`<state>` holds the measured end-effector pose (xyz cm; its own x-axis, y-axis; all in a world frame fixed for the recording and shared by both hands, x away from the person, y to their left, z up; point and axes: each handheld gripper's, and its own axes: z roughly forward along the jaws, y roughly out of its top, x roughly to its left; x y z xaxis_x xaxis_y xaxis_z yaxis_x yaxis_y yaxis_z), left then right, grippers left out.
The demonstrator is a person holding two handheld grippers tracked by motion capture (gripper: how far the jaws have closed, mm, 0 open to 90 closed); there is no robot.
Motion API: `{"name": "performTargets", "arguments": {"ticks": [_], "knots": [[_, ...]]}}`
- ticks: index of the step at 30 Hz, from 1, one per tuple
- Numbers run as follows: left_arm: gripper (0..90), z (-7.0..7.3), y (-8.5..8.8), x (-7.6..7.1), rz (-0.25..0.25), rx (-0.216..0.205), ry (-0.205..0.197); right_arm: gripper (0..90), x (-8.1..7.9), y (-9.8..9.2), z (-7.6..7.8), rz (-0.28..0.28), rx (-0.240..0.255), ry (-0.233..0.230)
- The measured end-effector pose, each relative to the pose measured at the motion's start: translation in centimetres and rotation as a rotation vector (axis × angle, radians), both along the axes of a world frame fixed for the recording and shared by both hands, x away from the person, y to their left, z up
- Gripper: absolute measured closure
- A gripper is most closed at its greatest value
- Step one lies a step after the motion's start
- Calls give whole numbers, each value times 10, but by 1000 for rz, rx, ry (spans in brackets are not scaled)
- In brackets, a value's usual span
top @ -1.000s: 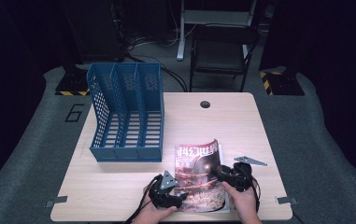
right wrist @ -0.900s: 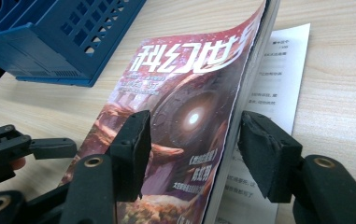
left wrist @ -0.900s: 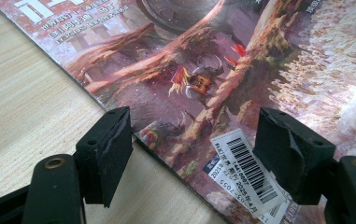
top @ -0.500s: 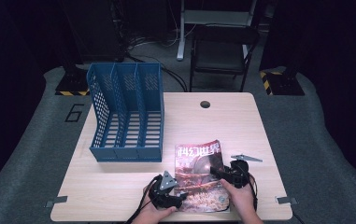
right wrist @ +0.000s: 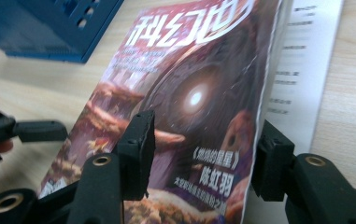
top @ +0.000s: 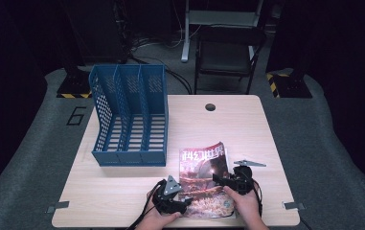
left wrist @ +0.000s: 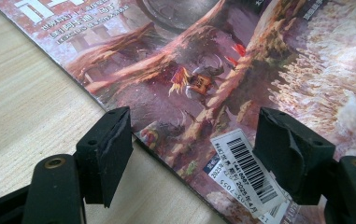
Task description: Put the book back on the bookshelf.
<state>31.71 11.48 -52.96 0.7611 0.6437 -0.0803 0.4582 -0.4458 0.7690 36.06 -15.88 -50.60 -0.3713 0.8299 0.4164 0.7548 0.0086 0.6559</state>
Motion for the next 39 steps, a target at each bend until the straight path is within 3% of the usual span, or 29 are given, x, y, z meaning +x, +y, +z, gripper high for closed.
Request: {"name": "performTargets", "arguments": {"ticks": [5,10,17,22,23,28,30,39], "knots": [[276,0,0,0,0,-4,3,537,2,1,0,21,-28,14],[276,0,1,0,-6,4,2,606,12,-4,-6,46,-12,41],[276,0,0,0,-6,3,2,616,16,-4,-9,72,-26,63],[276,0,0,0,-1,-6,3,619,18,-6,-10,87,-4,85],[276,0,0,0,-2,-6,3,616,19,-7,-11,96,-12,68],[277,0,0,1,-3,-9,2,615,18,-7,-10,89,-7,77],[277,0,0,0,-3,-9,2,626,18,-7,-10,106,-24,62],[278,0,0,1,-5,-11,12,724,20,-15,-10,125,28,105]]}}
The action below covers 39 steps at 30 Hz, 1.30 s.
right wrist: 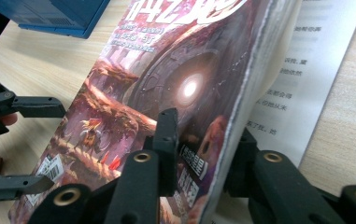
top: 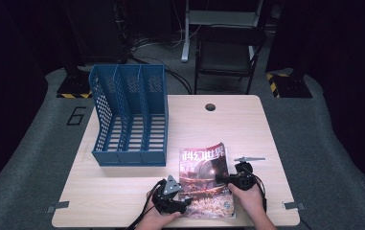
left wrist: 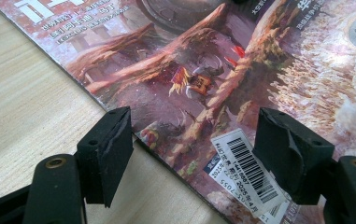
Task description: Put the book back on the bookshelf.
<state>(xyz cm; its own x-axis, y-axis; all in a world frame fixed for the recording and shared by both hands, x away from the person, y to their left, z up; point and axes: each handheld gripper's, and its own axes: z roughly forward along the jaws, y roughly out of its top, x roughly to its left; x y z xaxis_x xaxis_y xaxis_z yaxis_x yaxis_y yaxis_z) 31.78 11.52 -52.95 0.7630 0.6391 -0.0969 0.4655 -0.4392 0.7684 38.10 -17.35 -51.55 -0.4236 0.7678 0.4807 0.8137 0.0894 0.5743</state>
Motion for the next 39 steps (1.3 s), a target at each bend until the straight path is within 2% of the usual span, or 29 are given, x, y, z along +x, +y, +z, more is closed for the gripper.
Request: {"name": "performTargets", "arguments": {"ticks": [7,8,13,18,22,25,26,27,31,35,36,39], "knots": [[285,0,0,0,4,-8,7,783,0,-1,4,35,-2,0],[286,0,0,0,4,-8,6,792,0,-1,5,45,-5,-11],[286,0,0,0,4,-9,7,831,-1,-2,8,55,4,-15],[288,0,1,1,-1,3,-1,844,-1,-3,9,74,12,-12],[367,0,4,4,33,-30,10,843,-1,-5,8,91,20,-5],[367,0,4,5,29,-21,3,846,-3,-4,9,95,22,-13],[367,0,4,5,31,-25,6,848,-4,-4,10,90,31,1],[365,0,4,5,30,-25,6,850,-4,-5,10,99,29,-22],[364,0,4,6,26,-16,-5,853,-8,-4,10,100,22,-30],[358,1,4,8,16,-16,12,855,-11,-3,10,105,7,-63],[356,0,4,9,21,-19,-1,855,-12,-2,10,102,8,-66],[353,1,5,11,17,-16,3,856,-17,-1,12,103,2,-95]]}}
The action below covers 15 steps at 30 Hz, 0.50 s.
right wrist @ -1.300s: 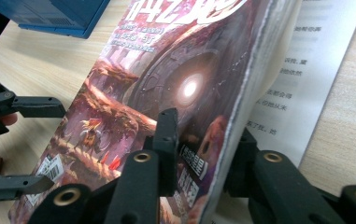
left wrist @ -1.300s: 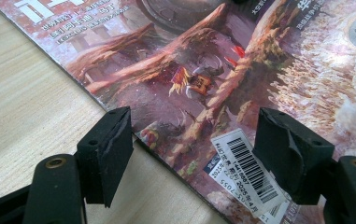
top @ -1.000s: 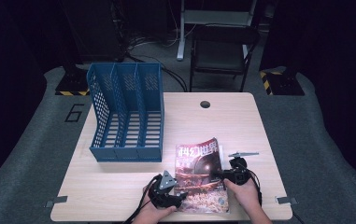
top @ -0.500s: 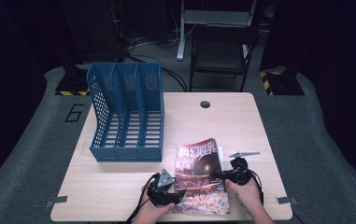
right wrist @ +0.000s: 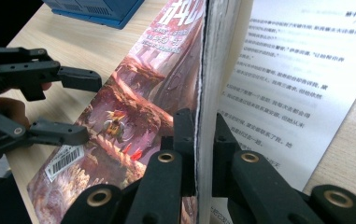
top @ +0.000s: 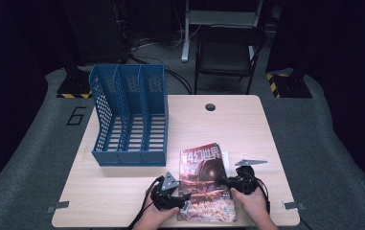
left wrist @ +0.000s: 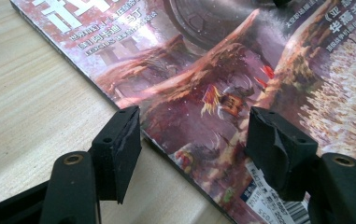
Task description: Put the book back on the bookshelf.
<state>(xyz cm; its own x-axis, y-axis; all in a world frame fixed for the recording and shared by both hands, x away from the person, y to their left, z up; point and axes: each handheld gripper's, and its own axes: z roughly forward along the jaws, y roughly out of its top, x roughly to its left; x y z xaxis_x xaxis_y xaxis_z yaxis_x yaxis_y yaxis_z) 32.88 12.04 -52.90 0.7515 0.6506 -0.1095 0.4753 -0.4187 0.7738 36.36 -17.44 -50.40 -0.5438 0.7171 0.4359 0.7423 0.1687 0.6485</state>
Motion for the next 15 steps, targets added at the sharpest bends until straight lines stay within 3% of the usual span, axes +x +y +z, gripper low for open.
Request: {"name": "performTargets", "arguments": {"ticks": [6,15], "knots": [[327,3,0,6,-2,0,35,857,-8,2,3,8,-16,-67],[239,7,6,16,8,-54,105,859,-21,2,14,-4,34,-135]]}}
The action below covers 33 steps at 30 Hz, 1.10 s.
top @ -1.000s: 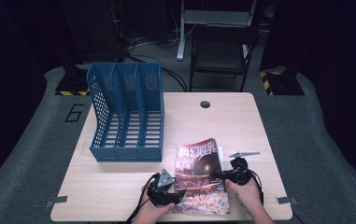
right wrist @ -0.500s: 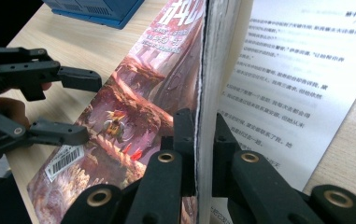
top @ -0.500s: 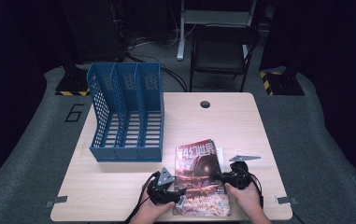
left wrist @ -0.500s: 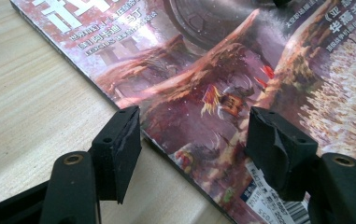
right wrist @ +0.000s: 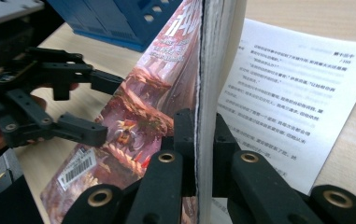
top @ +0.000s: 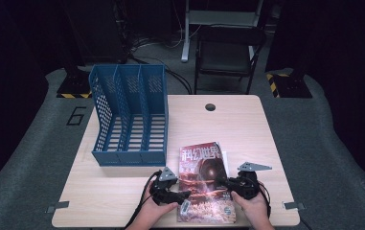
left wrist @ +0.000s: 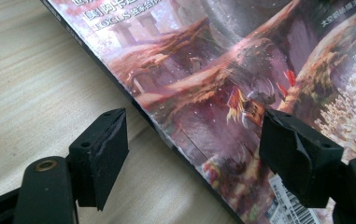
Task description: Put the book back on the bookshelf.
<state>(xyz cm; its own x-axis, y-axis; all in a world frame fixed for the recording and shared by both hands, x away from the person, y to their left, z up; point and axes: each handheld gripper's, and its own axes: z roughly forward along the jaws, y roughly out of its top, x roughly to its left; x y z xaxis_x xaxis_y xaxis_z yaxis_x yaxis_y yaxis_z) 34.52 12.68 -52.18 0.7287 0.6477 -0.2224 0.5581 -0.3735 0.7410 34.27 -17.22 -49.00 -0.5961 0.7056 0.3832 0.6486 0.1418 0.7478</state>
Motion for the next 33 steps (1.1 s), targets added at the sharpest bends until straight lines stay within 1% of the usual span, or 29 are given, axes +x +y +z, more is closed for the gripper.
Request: {"name": "performTargets", "arguments": {"ticks": [1,2,4,6,7,8,9,10,11,14,16,18,19,20,21,23,24,25,26,27,28,29,30,33], "knots": [[239,1,1,1,-2,-4,6,858,-1,0,2,4,5,-16],[239,1,1,1,0,-12,3,859,-2,0,3,2,14,-26],[241,3,2,3,-14,-32,33,858,-4,0,5,14,26,-44],[252,2,3,5,-3,-66,67,859,-6,1,7,25,43,-54],[252,3,4,6,-9,-76,84,858,-7,1,8,29,50,-61],[251,3,4,7,-6,-93,89,858,-8,1,9,33,53,-68],[251,4,3,7,-1,-99,88,858,-10,2,11,38,59,-75],[252,4,3,8,-7,-106,91,858,-11,2,12,45,60,-82],[255,5,3,7,-13,-118,114,858,-11,3,13,45,62,-88],[281,5,2,8,-42,-109,105,858,-13,3,13,50,70,-95],[296,5,0,6,-49,-118,104,858,-13,3,14,55,72,-96],[307,6,1,6,-53,-112,104,858,-13,3,14,58,81,-96],[314,7,1,6,-48,-123,123,857,-13,3,14,60,80,-95],[327,7,3,7,-53,-117,112,857,-13,2,14,61,82,-95],[345,7,4,8,-51,-124,117,857,-13,2,14,64,83,-96],[392,9,7,9,-41,-150,148,857,-12,1,13,68,89,-96],[420,10,9,10,-48,-152,156,857,-13,1,13,64,94,-86],[440,11,10,10,-43,-160,158,856,-12,1,13,72,96,-92],[457,13,10,9,-36,-168,169,856,-12,0,13,74,98,-92],[472,14,12,9,-46,-157,158,856,-12,0,14,73,101,-85],[488,16,12,8,-43,-166,166,856,-12,0,14,76,104,-85],[507,18,13,8,-45,-163,147,856,-11,0,14,78,106,-91],[538,21,14,7,-43,-174,145,855,-11,-1,15,79,104,-89],[617,30,16,4,-58,-184,139,854,-11,-4,19,84,103,-91]]}}
